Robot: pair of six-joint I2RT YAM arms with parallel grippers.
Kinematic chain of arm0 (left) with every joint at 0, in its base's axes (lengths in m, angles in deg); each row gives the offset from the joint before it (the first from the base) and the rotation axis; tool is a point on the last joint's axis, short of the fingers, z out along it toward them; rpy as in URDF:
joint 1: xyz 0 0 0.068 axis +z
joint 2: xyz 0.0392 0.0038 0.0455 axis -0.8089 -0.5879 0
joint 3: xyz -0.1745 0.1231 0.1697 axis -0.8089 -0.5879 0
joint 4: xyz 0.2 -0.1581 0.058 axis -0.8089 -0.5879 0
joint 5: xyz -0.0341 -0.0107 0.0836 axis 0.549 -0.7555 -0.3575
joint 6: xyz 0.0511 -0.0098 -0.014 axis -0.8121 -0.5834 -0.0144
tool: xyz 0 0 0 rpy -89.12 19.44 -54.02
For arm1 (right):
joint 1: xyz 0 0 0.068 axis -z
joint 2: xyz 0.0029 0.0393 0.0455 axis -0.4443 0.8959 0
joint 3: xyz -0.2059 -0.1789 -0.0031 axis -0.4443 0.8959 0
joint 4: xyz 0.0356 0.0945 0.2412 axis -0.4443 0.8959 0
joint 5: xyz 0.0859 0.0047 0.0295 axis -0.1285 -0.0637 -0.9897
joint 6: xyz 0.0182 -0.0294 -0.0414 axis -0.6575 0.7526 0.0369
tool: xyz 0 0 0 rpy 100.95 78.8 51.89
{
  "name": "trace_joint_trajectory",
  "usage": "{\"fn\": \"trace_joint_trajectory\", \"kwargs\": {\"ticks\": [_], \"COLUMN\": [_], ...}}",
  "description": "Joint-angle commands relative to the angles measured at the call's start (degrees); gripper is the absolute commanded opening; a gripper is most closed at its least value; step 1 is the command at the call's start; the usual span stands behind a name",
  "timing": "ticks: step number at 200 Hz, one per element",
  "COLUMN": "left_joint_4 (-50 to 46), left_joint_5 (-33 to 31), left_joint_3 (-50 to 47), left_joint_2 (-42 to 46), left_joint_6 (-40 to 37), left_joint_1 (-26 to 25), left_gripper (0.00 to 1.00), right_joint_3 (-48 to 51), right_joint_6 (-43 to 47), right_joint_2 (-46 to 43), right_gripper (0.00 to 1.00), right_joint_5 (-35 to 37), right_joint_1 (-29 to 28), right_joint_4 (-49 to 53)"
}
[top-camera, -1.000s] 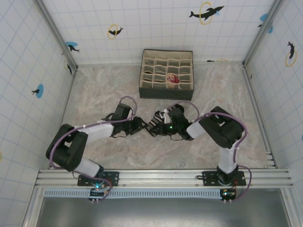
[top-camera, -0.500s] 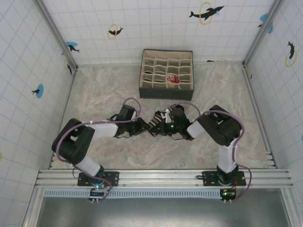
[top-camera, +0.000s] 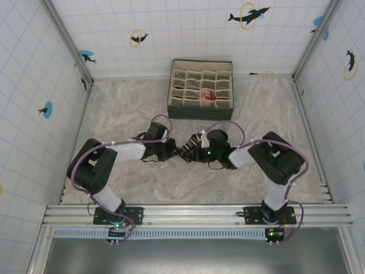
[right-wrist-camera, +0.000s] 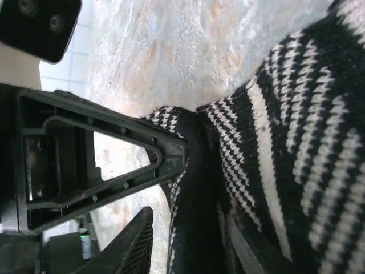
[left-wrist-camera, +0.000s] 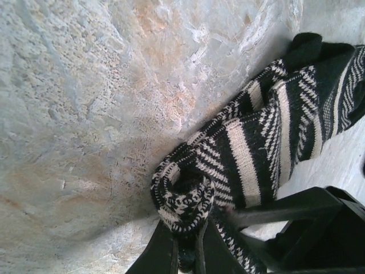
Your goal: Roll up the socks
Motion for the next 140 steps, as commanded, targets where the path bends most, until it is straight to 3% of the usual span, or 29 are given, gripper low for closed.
{"fn": "trace_joint_trajectory", "kwargs": {"ticks": [1,28,56,96,140], "left_joint_4": [-7.6,-12.8,-15.4,-16.4,-17.9], "left_joint_5": [-2.1,-2.6,-2.6,-0.6,-0.3], "left_joint_3": [2.1,4.7,6.0,7.1,7.9], "left_joint_2": [0.3,0.6,0.6,-0.4,-0.5], "left_joint_6": [-2.1,-3.0,-3.2,-3.3,-3.8], "left_joint_1": [0.1,0.4,0.7,0.8,0.9], "left_gripper": [0.00,0.00,0.00,0.00,0.00], "right_joint_3": [-1.4,-1.0,0.2,0.8,-1.7], "right_joint_6": [13.2,21.1,28.9,39.5,49.8], "right_joint_2": [-5.6,-11.0,-14.9,-15.9,-9.0], "right_gripper": [0.49,0.58,0.73,0.79,0.79], "right_joint_5": [15.0,27.6,41.4,56.2,71.1], "right_joint_1": [-2.7,-7.4,-13.9,-24.3,-33.5], "right_joint_4": [15.6,19.9,21.2,20.7,18.1]}}
